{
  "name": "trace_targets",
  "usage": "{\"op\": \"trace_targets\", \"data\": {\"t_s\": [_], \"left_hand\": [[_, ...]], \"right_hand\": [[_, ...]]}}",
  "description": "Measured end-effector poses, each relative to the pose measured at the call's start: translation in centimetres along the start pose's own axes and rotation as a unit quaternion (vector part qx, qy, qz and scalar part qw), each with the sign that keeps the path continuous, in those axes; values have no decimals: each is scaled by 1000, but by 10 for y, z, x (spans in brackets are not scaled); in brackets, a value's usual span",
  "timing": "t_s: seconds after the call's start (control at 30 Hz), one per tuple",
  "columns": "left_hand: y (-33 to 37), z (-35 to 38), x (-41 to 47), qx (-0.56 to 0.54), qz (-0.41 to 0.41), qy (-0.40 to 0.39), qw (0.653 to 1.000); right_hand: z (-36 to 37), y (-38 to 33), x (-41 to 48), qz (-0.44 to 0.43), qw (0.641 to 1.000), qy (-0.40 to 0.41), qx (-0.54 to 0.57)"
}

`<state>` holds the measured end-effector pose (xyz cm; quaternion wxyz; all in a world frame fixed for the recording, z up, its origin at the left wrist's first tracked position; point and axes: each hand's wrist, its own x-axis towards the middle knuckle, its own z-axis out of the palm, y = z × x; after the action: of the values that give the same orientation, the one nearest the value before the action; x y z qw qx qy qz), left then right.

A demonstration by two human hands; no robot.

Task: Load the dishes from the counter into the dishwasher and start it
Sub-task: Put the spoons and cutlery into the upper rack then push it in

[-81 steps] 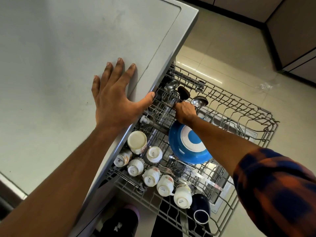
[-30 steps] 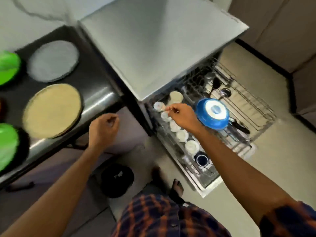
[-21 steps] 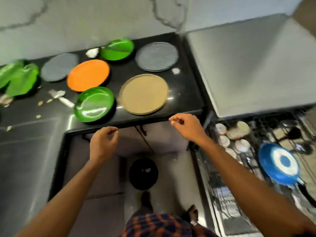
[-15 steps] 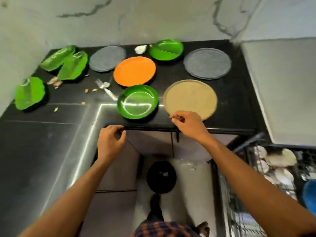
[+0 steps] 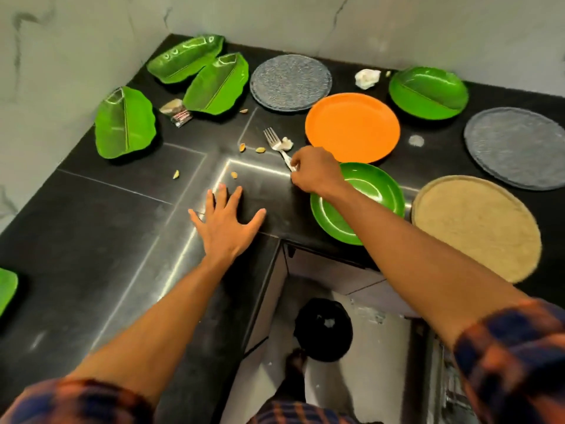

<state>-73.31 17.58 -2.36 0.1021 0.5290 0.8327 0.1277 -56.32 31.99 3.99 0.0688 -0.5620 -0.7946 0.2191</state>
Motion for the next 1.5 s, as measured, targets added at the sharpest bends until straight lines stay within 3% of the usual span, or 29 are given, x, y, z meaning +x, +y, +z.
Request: {"op": "trace_targets", "data": {"t_s": [0.17, 0.37, 0.47, 0.73, 0.87, 1.0, 1.13, 1.2, 1.37, 1.5], "left_hand": [[4, 1, 0, 17, -4, -7, 1000], [3, 0, 2, 19, -1, -15, 1000], [1, 0, 3, 13, -1, -19, 1000], [0, 0, 3, 18, 4, -19, 1000], [-3, 2, 5, 17, 4, -17, 1000], [-5, 4, 5, 5, 3, -13, 1000], [-8, 0, 1, -64, 14, 61, 996], [-5, -3, -8, -86, 63, 111, 988], [42, 18, -71, -152, 241, 152, 946], [115, 60, -166, -189, 306, 55, 931]], "right_hand": [[14, -18, 39, 82, 996, 21, -13], [13, -17, 64, 163, 986, -23, 22], [11, -22, 64, 166, 985, -30, 35], [13, -38, 52, 135, 983, 58, 112], [6, -37, 33, 113, 969, 72, 206], [5, -24, -2, 109, 910, 95, 388], [-10, -10, -67, 137, 782, 88, 601], [-16, 7, -100, 140, 738, 83, 655], [-23, 83, -206, 191, 712, 106, 668], [-30, 160, -314, 219, 720, 155, 640]]}}
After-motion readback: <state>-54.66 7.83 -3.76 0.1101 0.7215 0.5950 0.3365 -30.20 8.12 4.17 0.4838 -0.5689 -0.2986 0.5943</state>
